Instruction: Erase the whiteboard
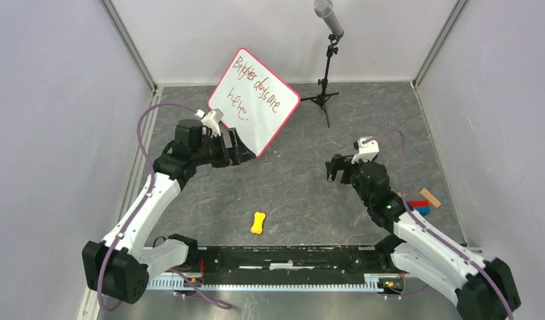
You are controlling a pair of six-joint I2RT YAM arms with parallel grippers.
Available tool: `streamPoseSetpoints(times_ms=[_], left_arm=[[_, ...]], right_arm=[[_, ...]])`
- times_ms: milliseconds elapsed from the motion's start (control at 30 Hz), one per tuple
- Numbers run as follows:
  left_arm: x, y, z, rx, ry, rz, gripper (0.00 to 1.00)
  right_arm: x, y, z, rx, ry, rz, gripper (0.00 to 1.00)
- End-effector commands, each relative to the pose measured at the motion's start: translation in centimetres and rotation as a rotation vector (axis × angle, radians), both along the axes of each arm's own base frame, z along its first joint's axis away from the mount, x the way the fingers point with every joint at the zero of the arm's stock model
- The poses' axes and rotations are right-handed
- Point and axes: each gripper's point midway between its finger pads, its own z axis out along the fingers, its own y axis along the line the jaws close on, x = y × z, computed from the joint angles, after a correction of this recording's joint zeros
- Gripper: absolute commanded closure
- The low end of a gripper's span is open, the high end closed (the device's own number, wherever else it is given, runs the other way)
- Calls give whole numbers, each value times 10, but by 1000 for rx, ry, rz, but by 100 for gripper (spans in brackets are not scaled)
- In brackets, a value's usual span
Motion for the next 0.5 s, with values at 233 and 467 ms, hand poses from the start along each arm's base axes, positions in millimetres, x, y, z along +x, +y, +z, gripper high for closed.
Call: streamPoseSetpoints(times_ms=[233, 467], left_arm=[[113, 30, 2, -379, -3, 399, 0], [173, 33, -48, -578, 98, 419, 24]], right_arm=[[90, 18, 53, 166, -244, -133, 2], [75, 13, 8, 238, -238, -11, 2]])
